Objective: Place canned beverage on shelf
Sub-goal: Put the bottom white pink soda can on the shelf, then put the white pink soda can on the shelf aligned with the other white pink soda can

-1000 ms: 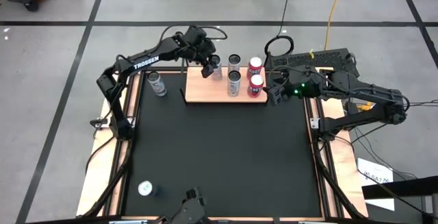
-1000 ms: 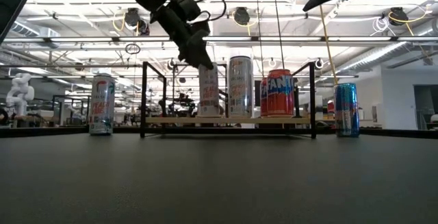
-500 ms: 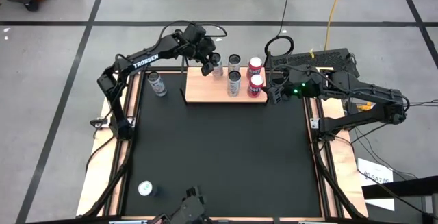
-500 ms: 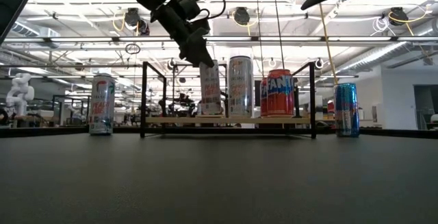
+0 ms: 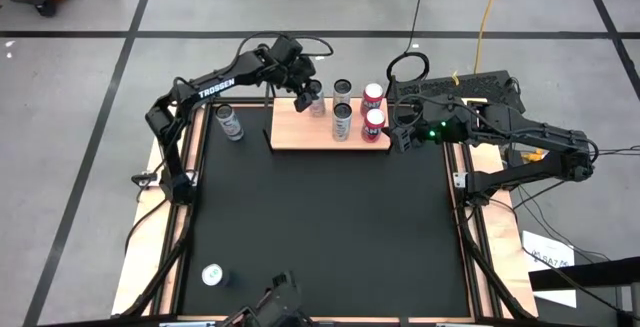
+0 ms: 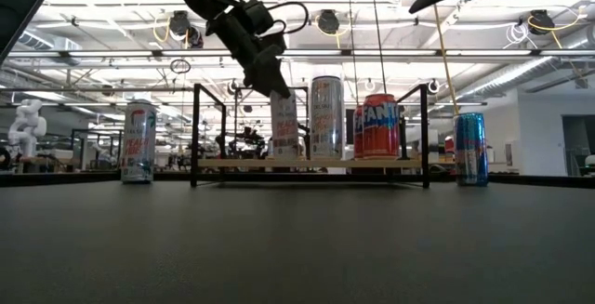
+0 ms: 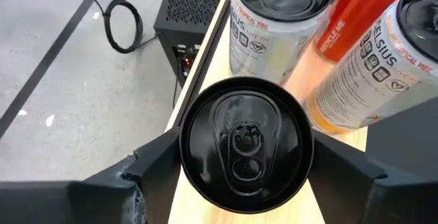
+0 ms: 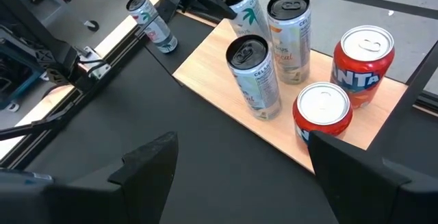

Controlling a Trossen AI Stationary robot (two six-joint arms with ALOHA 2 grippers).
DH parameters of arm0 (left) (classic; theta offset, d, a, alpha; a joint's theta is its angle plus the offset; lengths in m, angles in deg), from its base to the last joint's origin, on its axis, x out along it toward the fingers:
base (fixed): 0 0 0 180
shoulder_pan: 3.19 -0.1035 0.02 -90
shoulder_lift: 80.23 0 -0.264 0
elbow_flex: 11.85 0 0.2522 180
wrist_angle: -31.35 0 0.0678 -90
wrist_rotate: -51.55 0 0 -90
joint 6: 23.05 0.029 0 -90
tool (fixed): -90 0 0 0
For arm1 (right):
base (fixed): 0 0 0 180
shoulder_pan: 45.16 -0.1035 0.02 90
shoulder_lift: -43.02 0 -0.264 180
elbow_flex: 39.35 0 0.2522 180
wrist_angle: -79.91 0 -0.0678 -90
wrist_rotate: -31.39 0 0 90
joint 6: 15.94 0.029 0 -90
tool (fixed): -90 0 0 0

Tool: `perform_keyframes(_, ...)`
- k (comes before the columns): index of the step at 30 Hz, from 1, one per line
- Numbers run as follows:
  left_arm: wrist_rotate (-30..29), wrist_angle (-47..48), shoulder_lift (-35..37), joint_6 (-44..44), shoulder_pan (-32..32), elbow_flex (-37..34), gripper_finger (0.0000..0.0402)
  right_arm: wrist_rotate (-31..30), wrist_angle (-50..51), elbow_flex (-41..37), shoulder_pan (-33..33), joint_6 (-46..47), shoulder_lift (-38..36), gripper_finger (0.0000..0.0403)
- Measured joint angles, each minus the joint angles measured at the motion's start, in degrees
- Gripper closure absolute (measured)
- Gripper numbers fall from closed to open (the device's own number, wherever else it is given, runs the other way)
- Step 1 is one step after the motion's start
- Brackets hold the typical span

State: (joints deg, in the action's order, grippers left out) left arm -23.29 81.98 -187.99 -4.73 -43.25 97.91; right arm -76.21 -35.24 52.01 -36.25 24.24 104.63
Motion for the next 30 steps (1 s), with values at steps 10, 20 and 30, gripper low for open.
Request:
perform_keyframes(10,-1.0,0.3,-0.1,0.0,0.0,0.6,0.0102,0.0,0.0,0.0,0.0,0.3,0.0,0.0091)
perform_keyframes(20,-2.0,4.5,-0.1,0.0,-0.1,7.3,0.0065,0.0,0.0,0.0,0.0,1.1,0.0,0.0091)
perform_keyframes(30,-3.5,22.8,4.7,-2.2,-0.1,16.8,0.0061,0.0,-4.3,0.0,0.0,0.4,1.0,0.0091)
